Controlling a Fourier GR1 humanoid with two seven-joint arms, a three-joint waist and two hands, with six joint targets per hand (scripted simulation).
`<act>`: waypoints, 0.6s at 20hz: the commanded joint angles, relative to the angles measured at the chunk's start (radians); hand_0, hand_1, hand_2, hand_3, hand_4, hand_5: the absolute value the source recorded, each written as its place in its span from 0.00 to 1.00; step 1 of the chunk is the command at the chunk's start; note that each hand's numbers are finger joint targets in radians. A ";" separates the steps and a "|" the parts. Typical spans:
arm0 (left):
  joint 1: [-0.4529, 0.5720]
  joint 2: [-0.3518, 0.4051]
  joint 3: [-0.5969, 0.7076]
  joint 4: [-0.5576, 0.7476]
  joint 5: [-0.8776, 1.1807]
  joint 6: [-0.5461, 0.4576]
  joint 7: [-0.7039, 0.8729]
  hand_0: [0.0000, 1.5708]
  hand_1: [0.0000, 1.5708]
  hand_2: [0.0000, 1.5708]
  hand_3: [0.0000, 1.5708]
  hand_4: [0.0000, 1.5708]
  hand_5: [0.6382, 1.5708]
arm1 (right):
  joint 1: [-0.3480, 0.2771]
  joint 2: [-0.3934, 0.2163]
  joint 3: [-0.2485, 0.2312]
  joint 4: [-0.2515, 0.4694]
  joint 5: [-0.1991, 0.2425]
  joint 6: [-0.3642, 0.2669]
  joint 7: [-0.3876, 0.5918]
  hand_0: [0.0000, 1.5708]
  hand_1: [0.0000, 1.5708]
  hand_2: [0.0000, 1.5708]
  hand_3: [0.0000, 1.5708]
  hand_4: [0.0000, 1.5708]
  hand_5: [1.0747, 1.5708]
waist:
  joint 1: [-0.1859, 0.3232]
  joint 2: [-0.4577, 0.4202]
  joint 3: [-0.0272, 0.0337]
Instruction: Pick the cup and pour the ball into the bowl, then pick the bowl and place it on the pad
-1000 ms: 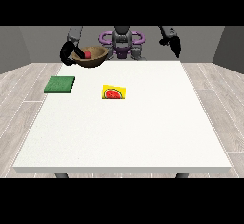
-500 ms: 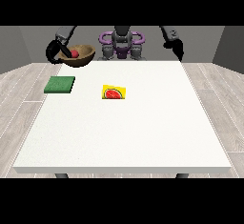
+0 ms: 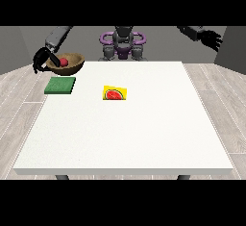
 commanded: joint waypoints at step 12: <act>0.012 0.209 0.169 0.111 0.133 -0.196 -0.093 0.00 0.00 0.00 0.00 0.76 0.99 | -0.062 -0.152 -0.144 0.185 -0.054 -0.019 -0.087 0.78 0.78 0.90 0.83 0.00 0.96 | 0.029 0.132 0.0002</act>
